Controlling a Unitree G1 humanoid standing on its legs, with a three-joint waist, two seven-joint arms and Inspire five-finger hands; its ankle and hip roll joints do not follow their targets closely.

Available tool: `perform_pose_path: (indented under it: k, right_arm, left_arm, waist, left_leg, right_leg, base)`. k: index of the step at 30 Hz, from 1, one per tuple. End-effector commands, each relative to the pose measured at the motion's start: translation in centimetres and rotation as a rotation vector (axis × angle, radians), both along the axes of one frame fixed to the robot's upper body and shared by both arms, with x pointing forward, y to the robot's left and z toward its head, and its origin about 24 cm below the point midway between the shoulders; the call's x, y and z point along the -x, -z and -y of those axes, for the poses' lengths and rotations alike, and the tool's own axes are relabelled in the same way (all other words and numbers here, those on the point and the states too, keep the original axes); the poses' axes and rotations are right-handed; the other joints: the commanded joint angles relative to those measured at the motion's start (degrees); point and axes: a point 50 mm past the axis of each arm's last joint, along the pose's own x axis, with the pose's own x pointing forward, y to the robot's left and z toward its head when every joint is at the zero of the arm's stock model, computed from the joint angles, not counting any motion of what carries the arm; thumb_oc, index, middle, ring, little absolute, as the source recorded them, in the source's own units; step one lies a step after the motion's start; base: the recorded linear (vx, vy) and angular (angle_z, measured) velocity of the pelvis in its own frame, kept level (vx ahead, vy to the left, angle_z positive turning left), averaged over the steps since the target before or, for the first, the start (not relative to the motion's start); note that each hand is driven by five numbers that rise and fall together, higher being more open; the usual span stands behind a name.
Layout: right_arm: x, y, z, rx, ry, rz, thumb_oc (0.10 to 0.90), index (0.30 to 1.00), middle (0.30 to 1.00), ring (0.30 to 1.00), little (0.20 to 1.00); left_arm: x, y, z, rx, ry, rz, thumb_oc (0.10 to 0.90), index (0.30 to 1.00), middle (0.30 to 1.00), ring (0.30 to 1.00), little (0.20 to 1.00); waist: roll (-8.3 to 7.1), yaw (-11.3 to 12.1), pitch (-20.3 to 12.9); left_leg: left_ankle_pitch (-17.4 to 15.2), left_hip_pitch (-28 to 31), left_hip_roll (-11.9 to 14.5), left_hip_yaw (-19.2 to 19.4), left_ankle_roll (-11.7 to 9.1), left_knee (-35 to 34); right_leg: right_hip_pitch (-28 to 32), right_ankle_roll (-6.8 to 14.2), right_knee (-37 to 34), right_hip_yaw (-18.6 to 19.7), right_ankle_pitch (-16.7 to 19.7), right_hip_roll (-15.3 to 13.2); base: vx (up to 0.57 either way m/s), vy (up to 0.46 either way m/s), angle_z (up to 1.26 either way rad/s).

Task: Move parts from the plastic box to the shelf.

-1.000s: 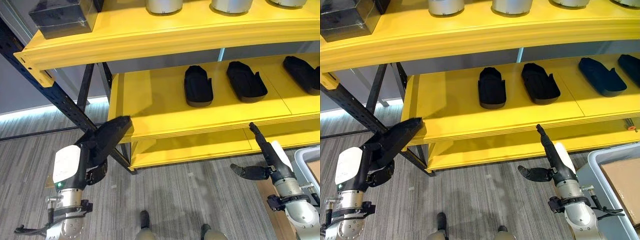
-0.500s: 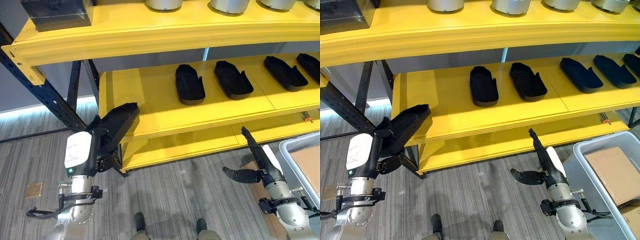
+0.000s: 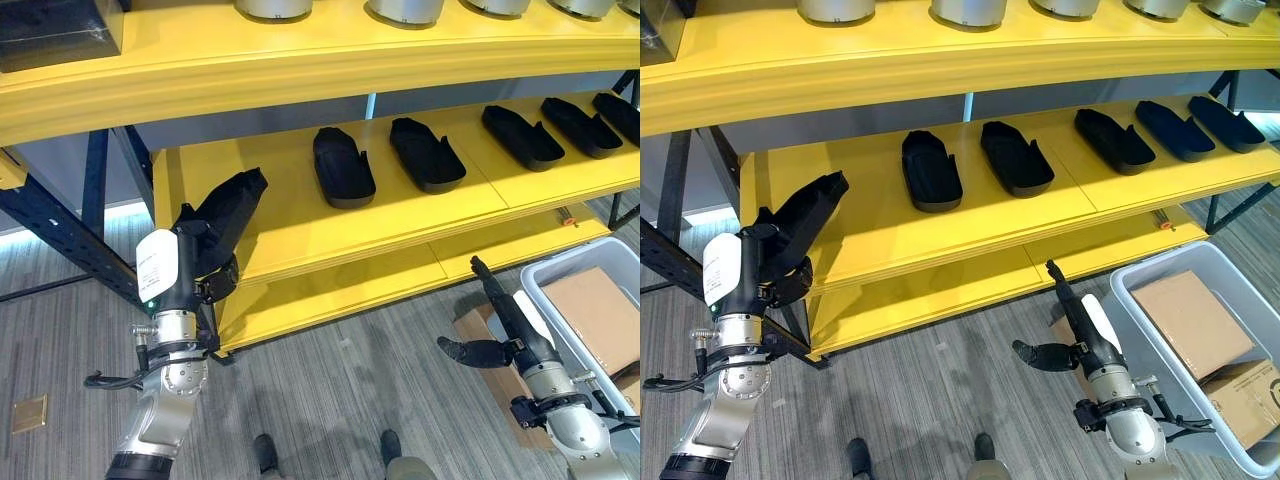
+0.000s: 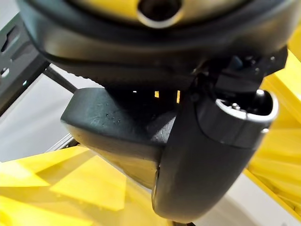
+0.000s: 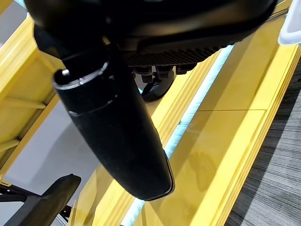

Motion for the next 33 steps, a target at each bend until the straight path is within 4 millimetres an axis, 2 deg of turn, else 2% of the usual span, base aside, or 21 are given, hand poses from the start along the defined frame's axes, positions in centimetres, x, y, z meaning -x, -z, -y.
perform_pose_path:
  k: [1,6,9,10,15,20,26,33]
  right_arm:
    - [-1.6,-4.7,-0.6,0.004,-0.069,0.236,0.900,1.000,1.000,1.000,1.000]
    - [-1.8,-4.8,-1.3,0.000,-0.117,0.229,0.900,1.000,1.000,1.000,1.000]
    - [-2.1,-5.1,-1.8,0.008,-0.170,0.220,0.900,1.000,1.000,1.000,1.000]
    - [-2.3,-5.3,-1.9,0.007,-0.182,0.223,0.900,1.000,1.000,1.000,1.000]
    - [-3.1,-6.0,-2.5,0.014,-0.232,0.240,0.900,1.000,1.000,1.000,1.000]
    - [-3.2,-6.1,-2.6,0.018,-0.248,0.236,0.900,1.000,1.000,1.000,1.000]
    - [-3.2,-6.2,-2.7,0.045,-0.262,0.243,0.900,1.000,1.000,1.000,1.000]
    - [-3.0,-5.7,-2.6,0.050,-0.255,0.223,0.900,1.000,1.000,1.000,1.000]
  left_arm:
    - [-1.8,-7.3,-0.5,0.032,-0.026,0.384,0.400,0.300,0.300,0.300,0.300]
    - [-4.1,-8.3,0.1,0.077,-0.009,0.388,0.400,0.300,0.300,0.300,0.300]
    - [-5.6,-9.9,0.4,0.072,0.007,0.395,0.400,0.300,0.300,0.300,0.300]
    - [-6.1,-10.9,0.2,0.039,0.004,0.407,0.400,0.300,0.300,0.300,0.300]
    - [-7.6,-13.8,0.0,0.022,0.007,0.430,0.400,0.300,0.300,0.300,0.300]
    - [-8.8,-16.7,-0.4,0.072,-0.015,0.484,0.400,0.300,0.300,0.300,0.300]
    - [-9.3,-17.5,-1.3,0.088,-0.051,0.468,0.400,0.300,0.300,0.300,0.300]
    - [-9.5,-18.4,-1.3,0.158,-0.046,0.501,0.400,0.300,0.300,0.300,0.300]
  waist:
    - [-0.64,0.58,-2.13]
    - [-0.60,-0.49,-2.00]
    - [-0.67,-1.37,-0.98]
    - [-0.73,-1.64,-0.27]
    - [-1.19,-2.26,3.97]
    - [-1.57,-3.00,5.56]
    - [-1.61,-2.96,6.09]
    - [-1.74,-3.21,5.82]
  left_leg:
    - [-9.79,7.54,3.74,0.95,-1.43,1.43]
    - [-9.91,7.39,4.11,1.37,-1.63,2.06]
    - [-10.12,5.79,4.76,1.39,-1.90,4.11]
    - [-10.30,4.46,5.05,1.07,-1.98,5.60]
    - [-11.99,-4.53,6.26,-1.15,-2.35,15.09]
    - [-13.14,-11.81,7.53,-4.06,-2.90,21.43]
    - [-14.30,-15.78,8.19,-5.89,-3.21,24.88]
    - [-14.35,-16.55,8.31,-6.50,-3.20,24.85]
  right_leg:
    - [-4.22,0.05,4.13,1.04,-1.96,-1.21]
    - [-4.87,-0.08,5.00,1.39,-2.46,-0.78]
    - [-6.90,-0.21,7.02,1.91,-3.09,-0.22]
    - [-8.23,-0.31,8.18,2.19,-3.39,0.12]
    - [-16.58,-0.82,16.37,3.20,-4.64,0.70]
    - [-22.32,-1.49,23.02,2.58,-6.67,0.83]
    - [-25.64,-2.18,27.36,2.04,-8.67,1.31]
    - [-26.67,-2.52,28.00,1.87,-9.04,1.70]
  base:
    - [0.00,0.000,0.00]
    - [-0.01,-0.006,-0.02]
    - [-0.07,-0.025,-0.18]
    - [-0.13,-0.023,-0.20]
    - [-0.20,-0.030,-0.05]
    - [-0.12,-0.067,0.13]
    - [-0.03,-0.063,0.09]
    - [0.01,-0.018,0.03]
